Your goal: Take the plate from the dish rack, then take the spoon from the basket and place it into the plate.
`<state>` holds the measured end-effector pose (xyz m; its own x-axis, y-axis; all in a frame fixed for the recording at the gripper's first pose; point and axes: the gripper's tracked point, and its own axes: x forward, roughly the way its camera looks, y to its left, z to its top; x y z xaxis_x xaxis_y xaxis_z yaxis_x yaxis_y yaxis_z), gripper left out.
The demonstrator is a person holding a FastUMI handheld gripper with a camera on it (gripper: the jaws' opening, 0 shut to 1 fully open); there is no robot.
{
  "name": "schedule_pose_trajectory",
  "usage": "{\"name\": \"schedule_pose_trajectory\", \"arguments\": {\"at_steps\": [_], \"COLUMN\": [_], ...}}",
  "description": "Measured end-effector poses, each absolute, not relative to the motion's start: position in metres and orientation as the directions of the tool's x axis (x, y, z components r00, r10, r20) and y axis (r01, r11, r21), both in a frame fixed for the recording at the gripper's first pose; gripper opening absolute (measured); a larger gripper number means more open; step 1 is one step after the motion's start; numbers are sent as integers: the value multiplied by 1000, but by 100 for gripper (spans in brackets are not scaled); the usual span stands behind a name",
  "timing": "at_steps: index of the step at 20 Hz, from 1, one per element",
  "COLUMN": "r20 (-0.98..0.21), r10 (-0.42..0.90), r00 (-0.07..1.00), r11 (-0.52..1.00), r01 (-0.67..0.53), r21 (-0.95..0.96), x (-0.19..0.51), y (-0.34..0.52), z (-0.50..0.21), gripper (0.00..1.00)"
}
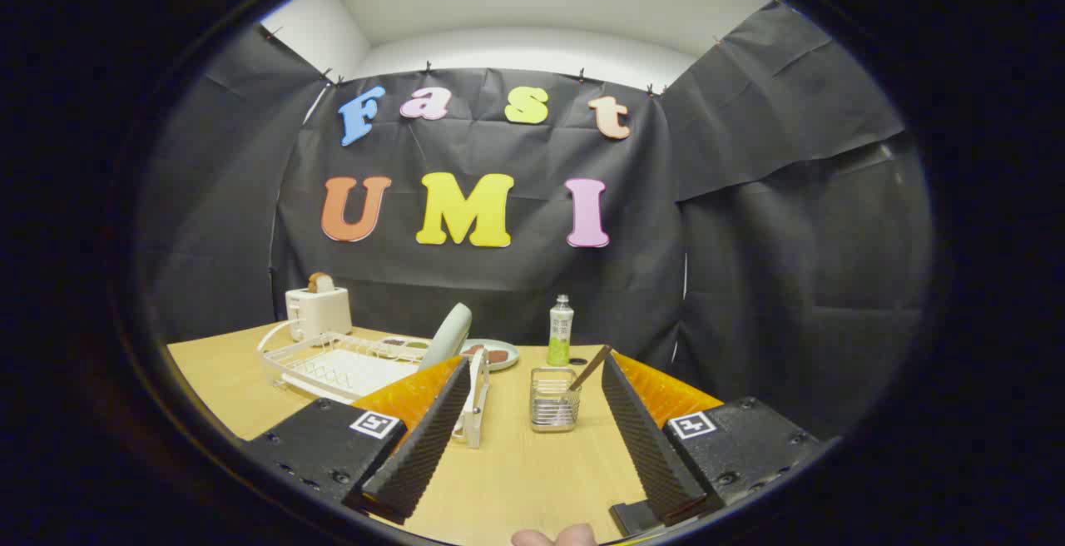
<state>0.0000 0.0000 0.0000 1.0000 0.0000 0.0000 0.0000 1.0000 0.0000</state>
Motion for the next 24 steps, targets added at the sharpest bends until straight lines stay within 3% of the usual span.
{"name": "schedule_pose_trajectory", "arguments": {"at_steps": [24], "r20": [-23], "r10": [37], "r00": [999], "r11": [999], "r01": [-37], "r21": [-5], "x": [17], "y": [-9], "z": [22], "gripper": [100]}}
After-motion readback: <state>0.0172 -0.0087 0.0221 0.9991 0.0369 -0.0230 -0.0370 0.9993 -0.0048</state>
